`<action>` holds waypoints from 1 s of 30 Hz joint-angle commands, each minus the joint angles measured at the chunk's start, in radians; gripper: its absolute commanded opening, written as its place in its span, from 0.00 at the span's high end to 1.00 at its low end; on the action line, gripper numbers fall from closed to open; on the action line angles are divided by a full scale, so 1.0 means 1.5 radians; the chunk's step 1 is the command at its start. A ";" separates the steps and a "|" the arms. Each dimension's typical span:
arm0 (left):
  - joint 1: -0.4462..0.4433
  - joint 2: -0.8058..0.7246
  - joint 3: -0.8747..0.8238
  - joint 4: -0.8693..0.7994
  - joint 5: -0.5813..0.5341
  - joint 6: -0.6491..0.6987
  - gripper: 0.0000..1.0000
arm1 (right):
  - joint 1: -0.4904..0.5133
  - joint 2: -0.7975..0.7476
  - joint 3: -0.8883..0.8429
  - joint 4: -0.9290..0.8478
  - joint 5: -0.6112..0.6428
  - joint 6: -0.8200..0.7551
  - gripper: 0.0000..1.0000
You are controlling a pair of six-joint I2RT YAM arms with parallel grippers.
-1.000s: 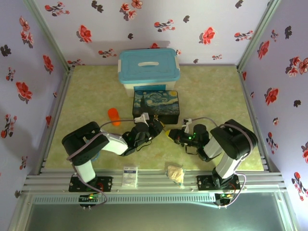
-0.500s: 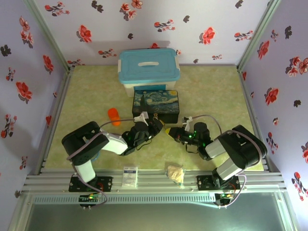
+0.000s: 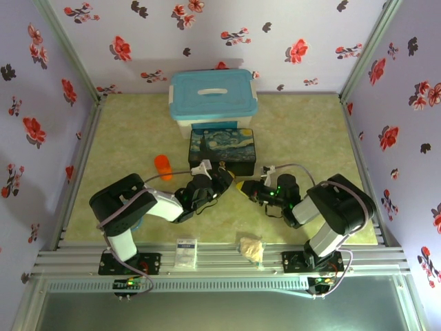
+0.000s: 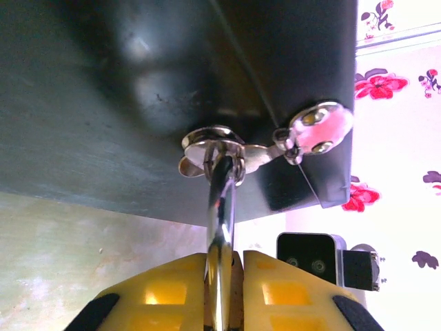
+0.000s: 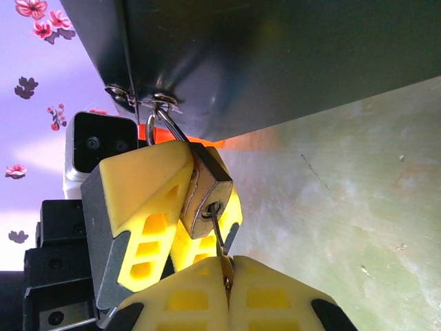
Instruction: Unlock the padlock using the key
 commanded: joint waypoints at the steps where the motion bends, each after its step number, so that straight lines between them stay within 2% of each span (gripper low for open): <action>1: -0.017 0.013 0.004 0.068 0.035 -0.010 1.00 | -0.004 0.006 0.005 0.085 0.012 0.010 1.00; 8: -0.019 0.033 0.012 0.078 0.032 -0.016 1.00 | -0.004 -0.006 0.000 0.081 0.013 0.008 1.00; 13: -0.023 0.034 0.025 0.069 0.041 -0.011 1.00 | 0.024 0.030 0.028 0.084 0.007 0.010 1.00; 17: -0.026 0.031 0.024 0.059 0.041 -0.008 1.00 | 0.030 0.016 0.034 0.069 0.005 -0.013 1.00; 23: -0.030 0.026 0.019 0.055 0.049 -0.004 1.00 | 0.001 -0.078 0.049 -0.112 -0.042 -0.094 1.00; 28: -0.036 0.017 0.016 0.050 0.053 0.001 1.00 | -0.024 -0.166 0.084 -0.342 -0.068 -0.194 1.00; 30: -0.036 0.021 0.017 0.061 0.057 -0.003 1.00 | -0.024 -0.181 0.094 -0.377 -0.082 -0.211 1.00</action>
